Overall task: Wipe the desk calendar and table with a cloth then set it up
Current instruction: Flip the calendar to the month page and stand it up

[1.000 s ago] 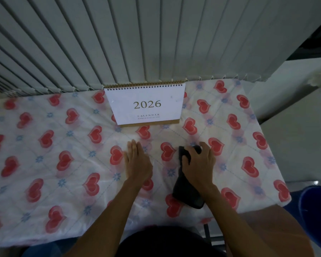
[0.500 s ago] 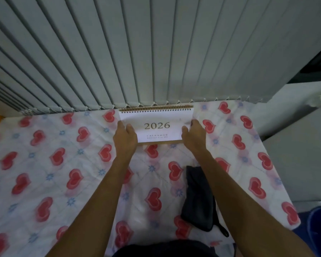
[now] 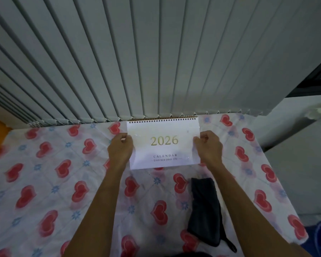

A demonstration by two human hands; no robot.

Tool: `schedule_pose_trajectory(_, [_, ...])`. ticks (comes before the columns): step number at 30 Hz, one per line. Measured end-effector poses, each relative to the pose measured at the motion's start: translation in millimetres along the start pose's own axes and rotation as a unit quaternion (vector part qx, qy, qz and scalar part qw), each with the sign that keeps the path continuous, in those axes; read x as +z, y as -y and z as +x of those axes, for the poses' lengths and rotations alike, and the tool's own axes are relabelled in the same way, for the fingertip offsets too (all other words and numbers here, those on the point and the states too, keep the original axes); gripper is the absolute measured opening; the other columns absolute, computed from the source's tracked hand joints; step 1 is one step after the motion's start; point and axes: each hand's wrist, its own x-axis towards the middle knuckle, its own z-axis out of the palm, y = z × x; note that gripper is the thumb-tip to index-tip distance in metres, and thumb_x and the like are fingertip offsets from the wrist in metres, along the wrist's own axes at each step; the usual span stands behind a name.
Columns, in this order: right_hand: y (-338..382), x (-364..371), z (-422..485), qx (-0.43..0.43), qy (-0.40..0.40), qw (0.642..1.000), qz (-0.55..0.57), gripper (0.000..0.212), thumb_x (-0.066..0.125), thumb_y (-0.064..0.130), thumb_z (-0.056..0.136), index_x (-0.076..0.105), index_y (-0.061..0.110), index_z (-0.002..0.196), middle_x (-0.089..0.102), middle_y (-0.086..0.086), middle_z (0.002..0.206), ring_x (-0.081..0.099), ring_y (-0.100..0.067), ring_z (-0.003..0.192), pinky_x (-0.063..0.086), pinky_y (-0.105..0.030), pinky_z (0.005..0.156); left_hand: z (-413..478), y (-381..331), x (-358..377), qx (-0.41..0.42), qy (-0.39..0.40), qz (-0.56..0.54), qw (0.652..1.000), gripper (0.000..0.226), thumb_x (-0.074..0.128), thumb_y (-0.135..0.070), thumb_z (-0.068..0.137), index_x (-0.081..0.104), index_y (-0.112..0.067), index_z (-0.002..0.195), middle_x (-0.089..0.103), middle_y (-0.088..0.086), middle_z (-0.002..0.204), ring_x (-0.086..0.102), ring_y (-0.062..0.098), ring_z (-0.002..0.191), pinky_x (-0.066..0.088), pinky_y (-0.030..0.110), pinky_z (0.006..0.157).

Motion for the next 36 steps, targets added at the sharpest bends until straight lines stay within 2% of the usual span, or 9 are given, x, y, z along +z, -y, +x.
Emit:
schedule_pose_trajectory(4, [17, -28, 3, 0.048, 0.060, 0.985, 0.154, 0.032, 0.070, 0.014, 0.087, 0.059, 0.017, 0.117, 0.067, -0.002, 0.090, 0.063, -0.014, 0.074, 0.049, -0.026, 0.063, 19, -10, -18, -0.022, 0.033, -0.070, 0.997, 0.028, 0.057, -0.022, 0.088, 0.066, -0.017, 0.115, 0.068, 0.006, 0.110, 0.065, 0.024, 0.090, 0.054, 0.035, 0.083])
schedule_pose_trajectory(7, [27, -48, 18, 0.091, 0.162, 0.934, 0.304, 0.031, 0.069, 0.007, 0.089, 0.066, 0.010, 0.119, 0.072, -0.010, 0.102, 0.068, -0.019, 0.079, 0.057, -0.029, 0.063, 34, -26, -37, -0.084, 0.141, -0.184, 0.969, 0.029, 0.061, -0.012, 0.088, 0.063, -0.012, 0.117, 0.068, 0.014, 0.107, 0.062, 0.019, 0.075, 0.051, 0.028, 0.063])
schedule_pose_trajectory(12, [37, -59, 49, 0.144, 0.268, 0.846, 0.437, 0.019, 0.053, 0.022, 0.100, 0.068, 0.012, 0.105, 0.075, -0.004, 0.101, 0.070, -0.016, 0.089, 0.052, -0.030, 0.075, 57, -44, -62, -0.107, 0.256, -0.302, 0.912, 0.024, 0.054, -0.008, 0.093, 0.066, -0.007, 0.115, 0.075, 0.008, 0.092, 0.073, 0.018, 0.082, 0.055, 0.035, 0.085])
schedule_pose_trajectory(15, [47, -51, 59, 0.119, 0.259, 0.873, 0.396, 0.014, 0.056, 0.010, 0.097, 0.070, 0.011, 0.099, 0.074, -0.001, 0.090, 0.065, -0.010, 0.073, 0.050, -0.028, 0.070, 61, -50, -62, -0.067, 0.255, -0.257, 0.930, 0.021, 0.059, -0.001, 0.090, 0.067, -0.001, 0.110, 0.075, 0.014, 0.100, 0.072, 0.020, 0.085, 0.055, 0.030, 0.076])
schedule_pose_trajectory(19, [58, -38, 68, 0.079, 0.191, 0.955, 0.212, 0.005, 0.065, 0.009, 0.091, 0.070, 0.007, 0.091, 0.061, -0.005, 0.078, 0.050, -0.013, 0.065, 0.045, -0.028, 0.061, 63, -58, -51, -0.046, 0.230, -0.187, 0.954, 0.022, 0.072, -0.010, 0.084, 0.070, 0.005, 0.100, 0.068, 0.011, 0.074, 0.060, 0.015, 0.060, 0.051, 0.024, 0.057])
schedule_pose_trajectory(23, [58, -27, 70, 0.040, 0.176, 0.981, 0.076, 0.013, 0.064, 0.014, 0.093, 0.072, 0.008, 0.100, 0.065, -0.004, 0.082, 0.051, -0.012, 0.063, 0.042, -0.024, 0.057, 61, -61, -37, -0.030, 0.204, -0.117, 0.972, 0.026, 0.073, -0.004, 0.083, 0.067, 0.005, 0.107, 0.071, 0.016, 0.098, 0.063, 0.014, 0.072, 0.052, 0.017, 0.051])
schedule_pose_trajectory(27, [45, -16, 69, 0.011, 0.151, 0.987, 0.051, 0.023, 0.059, 0.022, 0.097, 0.075, 0.006, 0.097, 0.067, 0.001, 0.080, 0.052, -0.010, 0.064, 0.036, -0.019, 0.050, 59, -47, -28, -0.008, 0.178, -0.114, 0.977, 0.036, 0.076, -0.008, 0.082, 0.065, 0.000, 0.116, 0.070, 0.016, 0.111, 0.068, 0.022, 0.091, 0.056, 0.028, 0.076])
schedule_pose_trajectory(32, [25, -16, 54, 0.019, 0.199, 0.976, 0.089, 0.032, 0.064, 0.051, 0.090, 0.071, 0.027, 0.110, 0.068, 0.013, 0.101, 0.059, -0.002, 0.090, 0.048, -0.025, 0.072, 37, -24, -22, 0.016, 0.160, -0.082, 0.984, 0.019, 0.065, -0.043, 0.090, 0.068, -0.030, 0.103, 0.066, -0.004, 0.101, 0.063, 0.023, 0.099, 0.056, 0.041, 0.088])
schedule_pose_trajectory(36, [-4, -1, 49, 0.035, 0.229, 0.969, 0.086, 0.047, 0.073, 0.032, 0.088, 0.057, 0.025, 0.132, 0.064, 0.001, 0.128, 0.060, -0.022, 0.115, 0.053, -0.037, 0.092, 23, -7, -7, -0.026, 0.182, -0.126, 0.975, 0.016, 0.055, -0.044, 0.096, 0.060, -0.037, 0.110, 0.067, 0.001, 0.111, 0.065, 0.029, 0.101, 0.057, 0.039, 0.078])
